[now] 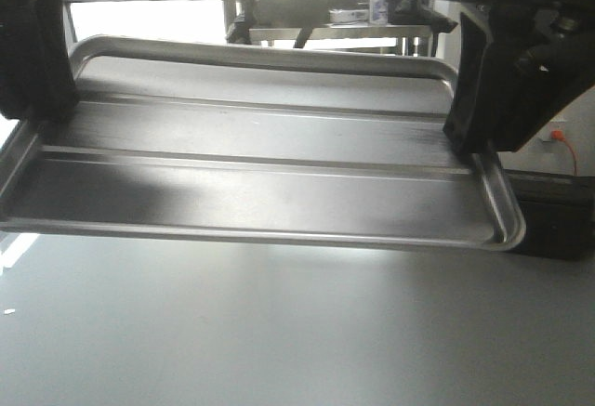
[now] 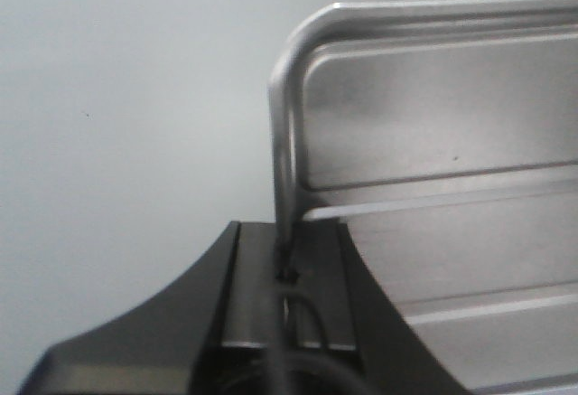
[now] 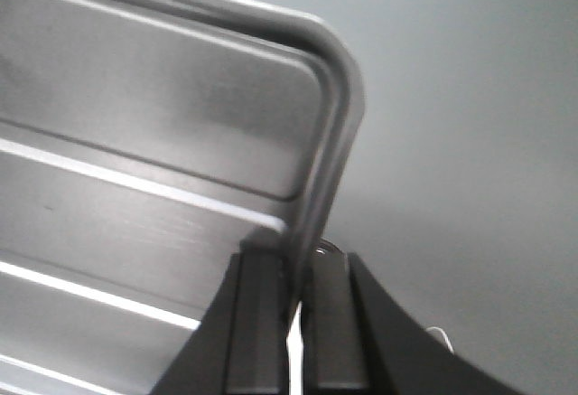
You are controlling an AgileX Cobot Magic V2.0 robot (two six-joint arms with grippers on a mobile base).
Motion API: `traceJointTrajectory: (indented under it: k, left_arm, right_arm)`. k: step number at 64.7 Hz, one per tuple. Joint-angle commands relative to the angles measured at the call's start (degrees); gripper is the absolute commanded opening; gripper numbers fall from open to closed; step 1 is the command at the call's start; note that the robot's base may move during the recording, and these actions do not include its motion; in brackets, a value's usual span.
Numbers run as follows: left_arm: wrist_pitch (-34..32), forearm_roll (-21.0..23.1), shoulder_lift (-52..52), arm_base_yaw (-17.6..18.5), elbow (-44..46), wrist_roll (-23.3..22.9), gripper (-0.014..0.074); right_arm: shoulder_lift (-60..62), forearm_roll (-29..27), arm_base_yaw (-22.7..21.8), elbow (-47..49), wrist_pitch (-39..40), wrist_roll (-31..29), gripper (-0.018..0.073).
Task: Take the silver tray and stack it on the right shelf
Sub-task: 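Hold the silver tray level in both grippers while the base drives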
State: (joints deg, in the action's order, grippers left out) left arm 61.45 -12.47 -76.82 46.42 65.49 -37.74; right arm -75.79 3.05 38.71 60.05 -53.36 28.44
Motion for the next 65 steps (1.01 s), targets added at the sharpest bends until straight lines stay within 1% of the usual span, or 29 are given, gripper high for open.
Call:
traceJointTrajectory:
  k: [1, 65]
  left_arm:
    - [-3.34, 1.27, 1.54, 0.98, 1.93, 1.38, -0.0093]
    - [-3.34, 1.48, 1.47, 0.86, 1.93, 1.38, -0.0093]
  right_arm:
    - [1.73, -0.87, 0.45, 1.77, 5.17, -1.83, 0.0056]
    - [1.73, -0.87, 0.45, 1.77, 5.11, -1.83, 0.0056]
